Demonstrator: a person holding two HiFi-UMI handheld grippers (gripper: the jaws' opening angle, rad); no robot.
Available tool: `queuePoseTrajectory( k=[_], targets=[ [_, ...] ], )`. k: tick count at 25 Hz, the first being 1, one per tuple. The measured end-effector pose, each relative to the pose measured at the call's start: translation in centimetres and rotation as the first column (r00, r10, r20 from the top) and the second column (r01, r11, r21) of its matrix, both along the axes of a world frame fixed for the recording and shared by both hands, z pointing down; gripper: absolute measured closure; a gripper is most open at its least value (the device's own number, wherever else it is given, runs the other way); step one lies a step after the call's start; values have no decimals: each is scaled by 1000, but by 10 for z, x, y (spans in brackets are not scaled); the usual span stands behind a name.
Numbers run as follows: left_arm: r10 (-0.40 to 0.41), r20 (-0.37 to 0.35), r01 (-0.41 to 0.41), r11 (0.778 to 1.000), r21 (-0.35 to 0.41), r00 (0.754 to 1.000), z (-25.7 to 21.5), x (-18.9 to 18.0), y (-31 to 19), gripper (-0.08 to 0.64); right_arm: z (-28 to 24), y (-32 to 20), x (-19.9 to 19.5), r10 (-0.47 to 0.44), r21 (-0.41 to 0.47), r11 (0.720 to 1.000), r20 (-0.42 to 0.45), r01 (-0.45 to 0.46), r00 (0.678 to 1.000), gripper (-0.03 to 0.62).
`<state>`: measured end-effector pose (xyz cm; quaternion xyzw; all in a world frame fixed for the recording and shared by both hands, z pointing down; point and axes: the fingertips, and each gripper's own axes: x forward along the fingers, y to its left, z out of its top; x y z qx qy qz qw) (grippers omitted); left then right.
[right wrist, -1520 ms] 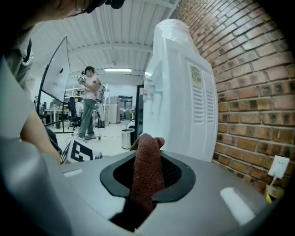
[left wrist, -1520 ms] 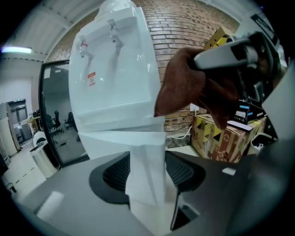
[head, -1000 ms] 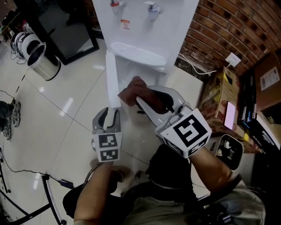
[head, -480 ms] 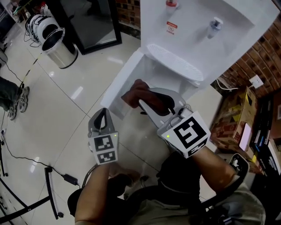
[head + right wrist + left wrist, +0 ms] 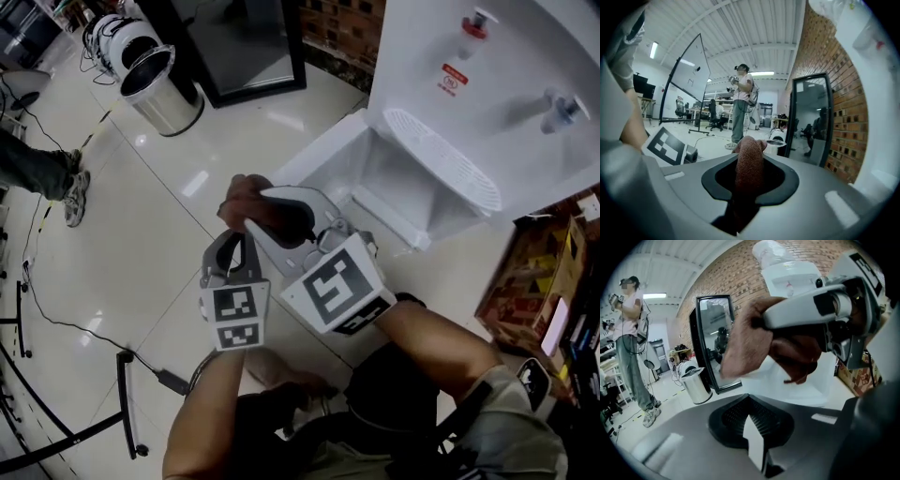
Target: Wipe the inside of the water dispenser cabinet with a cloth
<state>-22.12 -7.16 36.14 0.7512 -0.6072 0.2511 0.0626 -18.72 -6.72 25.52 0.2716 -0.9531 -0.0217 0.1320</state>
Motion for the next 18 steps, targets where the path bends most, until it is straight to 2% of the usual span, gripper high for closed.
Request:
queuePoseTrajectory(
  k=[2,4,7,9,11,14,16,18],
  targets=[
    [-8,-8,8,1000,-4,1000,0,-3,0,588,21,2,-28,-50,0,999,-80,51,996,494],
    [-13,-15,13,1000,-7,1000,1,-5,0,589,37,-6,-36,-42,12,999,-150,44,988,493],
    [-20,-28,20,1000,-4,999,1,-6,-1,589,43,-41,-7,103,14,995,-164,-102,981,494],
    [-24,-32,24,1000,-3,999,1,-7,-2,589,45,-70,27,239,18,971,-160,-239,958,494],
    [-31,-32,31,1000,-4,999,1,-8,-2,590,47,-96,65,372,30,928,-156,-372,915,494],
    [-39,-25,39,999,-6,999,1,-8,-2,591,47,-125,117,547,52,837,-143,-545,825,494],
    [-44,-21,44,999,-8,999,1,-7,-2,591,47,-137,143,636,71,771,-134,-632,760,494],
    [-47,-18,46,999,-9,999,1,-7,-2,591,48,-143,157,691,98,722,-128,-684,711,498]
  ],
)
